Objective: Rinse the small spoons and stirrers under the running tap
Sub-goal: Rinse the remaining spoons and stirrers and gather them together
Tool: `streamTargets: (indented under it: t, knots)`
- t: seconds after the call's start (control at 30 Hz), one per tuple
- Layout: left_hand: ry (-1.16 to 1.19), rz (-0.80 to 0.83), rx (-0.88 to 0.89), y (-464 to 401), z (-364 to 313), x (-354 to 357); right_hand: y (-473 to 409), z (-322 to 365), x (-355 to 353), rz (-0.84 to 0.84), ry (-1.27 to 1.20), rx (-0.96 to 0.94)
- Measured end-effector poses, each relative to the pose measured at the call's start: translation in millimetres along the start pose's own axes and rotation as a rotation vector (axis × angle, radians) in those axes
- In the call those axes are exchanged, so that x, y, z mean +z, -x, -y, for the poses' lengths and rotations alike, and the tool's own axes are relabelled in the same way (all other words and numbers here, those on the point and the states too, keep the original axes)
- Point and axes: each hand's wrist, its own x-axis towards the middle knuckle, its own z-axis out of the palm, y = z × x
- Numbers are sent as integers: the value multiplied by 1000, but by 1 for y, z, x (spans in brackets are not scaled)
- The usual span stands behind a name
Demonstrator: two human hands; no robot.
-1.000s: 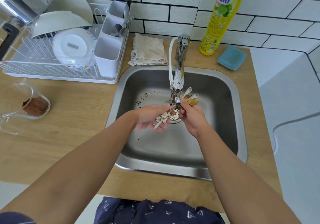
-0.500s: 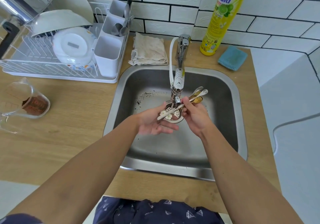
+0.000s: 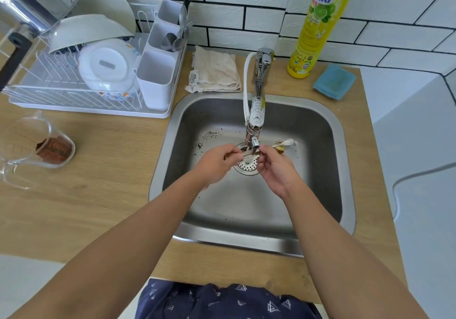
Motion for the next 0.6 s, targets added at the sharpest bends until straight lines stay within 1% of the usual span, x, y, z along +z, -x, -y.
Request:
streamTargets:
  t: [0.03,0.07,0.1,0.17,0.27,0.4,0.43,0.5,0.6]
  knots:
    - [-178,-63,115,0,2,1,0,-1,1,-1,-5,-4]
    - [-289,-97,217,0,4,2,-1,-3,1,-2,-15,-9]
    - [-337,-111,294,2,5,4,0,-4,1,-2,-28,-13]
    - [-341,-108,370,3,8,6,1,-5,-1,6,-28,-35]
    - [-373,-41,391,-1,10,7,4,-5,-8,29,19,-104]
    - [-694,99,341,-13,-12,11,5,-2,-8,66,87,-189]
    - [-725,154,334,-16,-18,11,5,1,-8,70,103,-203]
    - [-739,240,327,-23,-26,10,5,9,-10,77,139,-215]
    - [-731,294,308,-27,-31,10,6,19,-13,87,141,-192]
